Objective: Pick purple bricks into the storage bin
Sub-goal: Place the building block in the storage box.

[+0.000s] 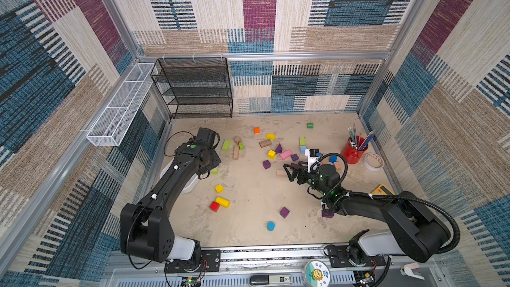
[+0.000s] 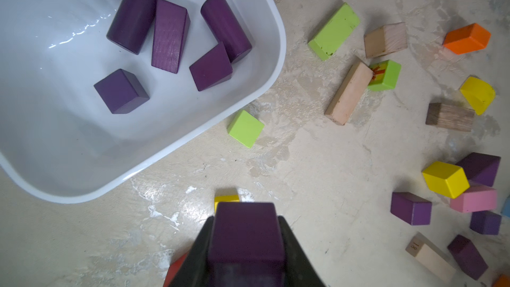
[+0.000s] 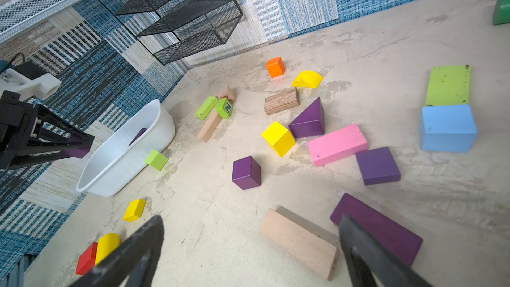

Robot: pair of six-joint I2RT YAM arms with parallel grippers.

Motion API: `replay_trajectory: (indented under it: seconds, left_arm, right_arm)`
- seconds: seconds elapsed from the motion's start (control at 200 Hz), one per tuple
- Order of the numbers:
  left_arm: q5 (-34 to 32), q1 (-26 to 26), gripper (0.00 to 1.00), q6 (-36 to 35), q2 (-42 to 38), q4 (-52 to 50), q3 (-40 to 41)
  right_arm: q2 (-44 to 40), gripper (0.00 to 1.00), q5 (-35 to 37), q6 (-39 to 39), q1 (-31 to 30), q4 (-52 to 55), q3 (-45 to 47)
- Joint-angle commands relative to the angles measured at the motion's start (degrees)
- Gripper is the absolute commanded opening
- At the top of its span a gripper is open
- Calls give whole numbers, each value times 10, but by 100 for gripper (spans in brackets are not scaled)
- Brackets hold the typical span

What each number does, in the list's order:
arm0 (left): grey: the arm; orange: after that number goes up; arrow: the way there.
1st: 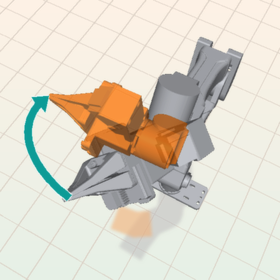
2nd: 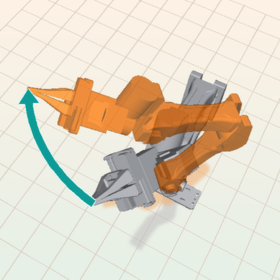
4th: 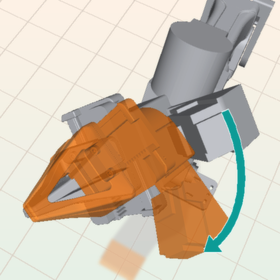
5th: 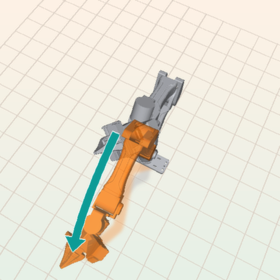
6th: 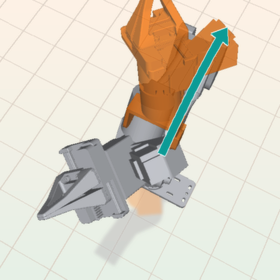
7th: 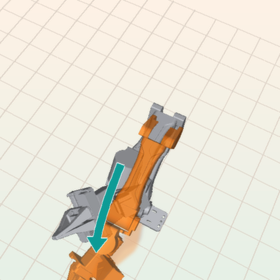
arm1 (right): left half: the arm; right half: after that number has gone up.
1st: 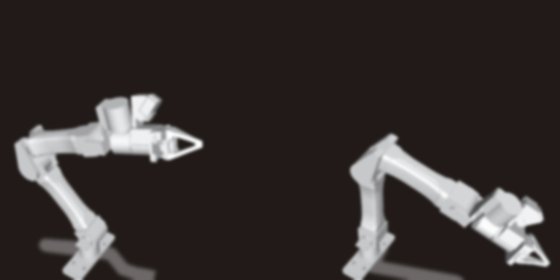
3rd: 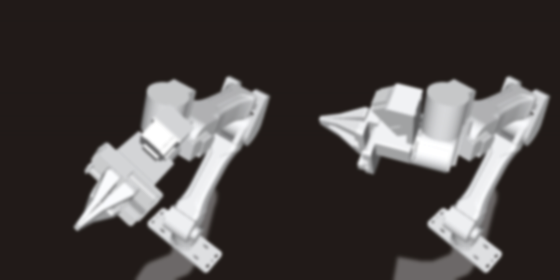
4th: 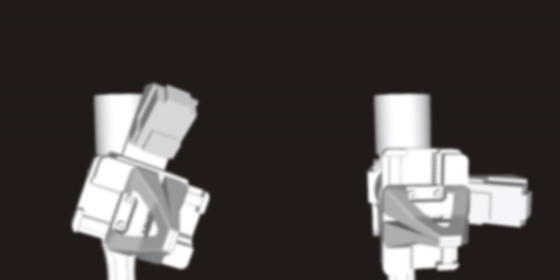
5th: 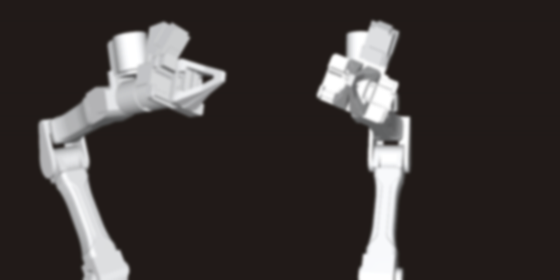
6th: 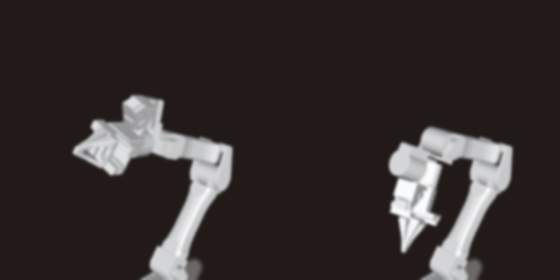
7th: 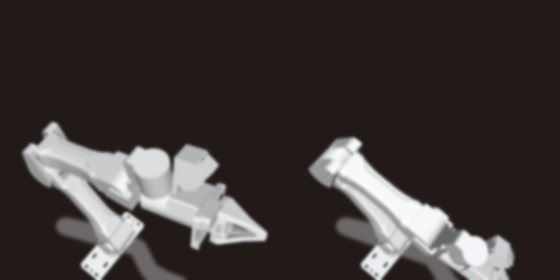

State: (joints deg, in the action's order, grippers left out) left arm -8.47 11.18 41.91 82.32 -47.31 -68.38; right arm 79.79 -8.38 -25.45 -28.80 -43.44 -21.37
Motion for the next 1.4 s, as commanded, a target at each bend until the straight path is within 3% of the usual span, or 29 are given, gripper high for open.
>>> replay_trajectory:
  seconds: [0.0, 0.651, 1.392]
  left_arm:
    - [25, -20, 33, -25, 9, -6, -13]
    - [121, -160, 33, -61, 113, 33, -38]
    - [59, -183, 33, -103, 256, -9, -164]
  right_arm:
    - [-2, 100, 4, 1, 1, -8, 0]
    - [7, 99, -17, 5, -1, -9, -7]
    - [10, 100, -26, 8, -6, -13, -8]
